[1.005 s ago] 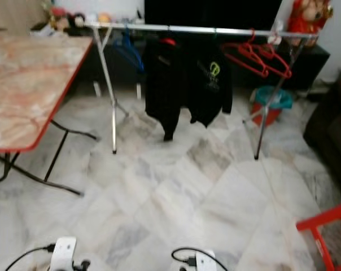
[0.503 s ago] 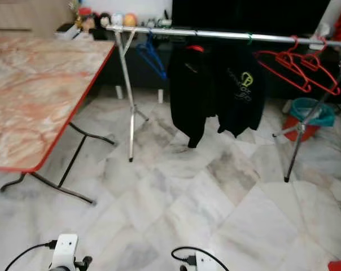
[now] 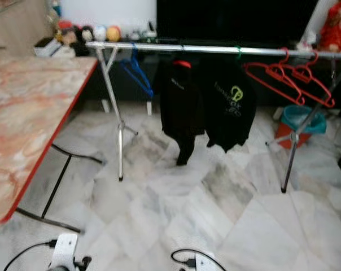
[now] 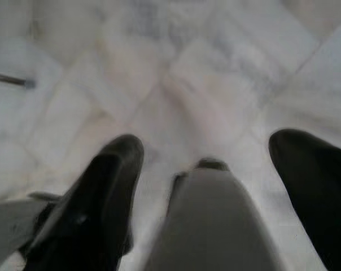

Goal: Hang hanger

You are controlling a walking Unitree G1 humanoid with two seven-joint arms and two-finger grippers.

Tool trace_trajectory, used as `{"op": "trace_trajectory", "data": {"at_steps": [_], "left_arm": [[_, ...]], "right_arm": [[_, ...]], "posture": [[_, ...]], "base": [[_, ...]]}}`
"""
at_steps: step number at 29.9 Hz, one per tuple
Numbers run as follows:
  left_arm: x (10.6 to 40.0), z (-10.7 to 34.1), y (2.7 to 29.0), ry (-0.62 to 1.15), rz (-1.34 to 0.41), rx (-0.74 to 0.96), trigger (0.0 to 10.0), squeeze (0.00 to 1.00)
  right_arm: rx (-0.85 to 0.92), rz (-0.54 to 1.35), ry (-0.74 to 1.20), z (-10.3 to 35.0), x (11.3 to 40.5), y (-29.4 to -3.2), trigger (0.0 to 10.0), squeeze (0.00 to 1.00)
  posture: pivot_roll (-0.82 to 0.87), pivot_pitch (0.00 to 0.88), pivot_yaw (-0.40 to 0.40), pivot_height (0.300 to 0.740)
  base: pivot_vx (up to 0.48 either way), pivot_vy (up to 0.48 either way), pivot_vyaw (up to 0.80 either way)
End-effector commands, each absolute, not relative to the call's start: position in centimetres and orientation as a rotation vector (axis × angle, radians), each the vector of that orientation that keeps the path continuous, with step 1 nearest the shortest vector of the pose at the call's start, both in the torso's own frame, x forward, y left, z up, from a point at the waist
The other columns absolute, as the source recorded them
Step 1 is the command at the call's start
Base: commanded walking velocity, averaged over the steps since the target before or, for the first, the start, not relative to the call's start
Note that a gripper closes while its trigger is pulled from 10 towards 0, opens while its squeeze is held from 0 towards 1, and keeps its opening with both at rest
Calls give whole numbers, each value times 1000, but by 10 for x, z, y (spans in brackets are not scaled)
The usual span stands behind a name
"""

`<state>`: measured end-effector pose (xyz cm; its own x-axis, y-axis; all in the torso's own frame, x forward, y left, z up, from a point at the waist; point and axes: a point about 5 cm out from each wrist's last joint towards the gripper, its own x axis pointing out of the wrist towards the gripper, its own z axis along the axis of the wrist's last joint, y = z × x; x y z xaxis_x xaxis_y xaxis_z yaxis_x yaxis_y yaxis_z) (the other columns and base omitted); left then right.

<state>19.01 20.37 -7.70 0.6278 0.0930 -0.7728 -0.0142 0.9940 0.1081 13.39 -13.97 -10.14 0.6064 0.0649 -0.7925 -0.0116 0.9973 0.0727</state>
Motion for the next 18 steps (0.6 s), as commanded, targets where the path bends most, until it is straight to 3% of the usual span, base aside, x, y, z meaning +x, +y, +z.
{"op": "trace_trajectory", "data": {"at_steps": [1,18], "left_arm": [[189,-77,205,902,54,104,10000,0],[187,-78,208,907,77,98,10000,0]], "right_arm": [[66,28,927,-102,131,-141,10000,0],[67,29,924,-102,134,-140,10000,0]], "posture": [[-21,0,14,740],[-7,0,9,740]], "base": [[341,0,0],[343,0,0]]}}
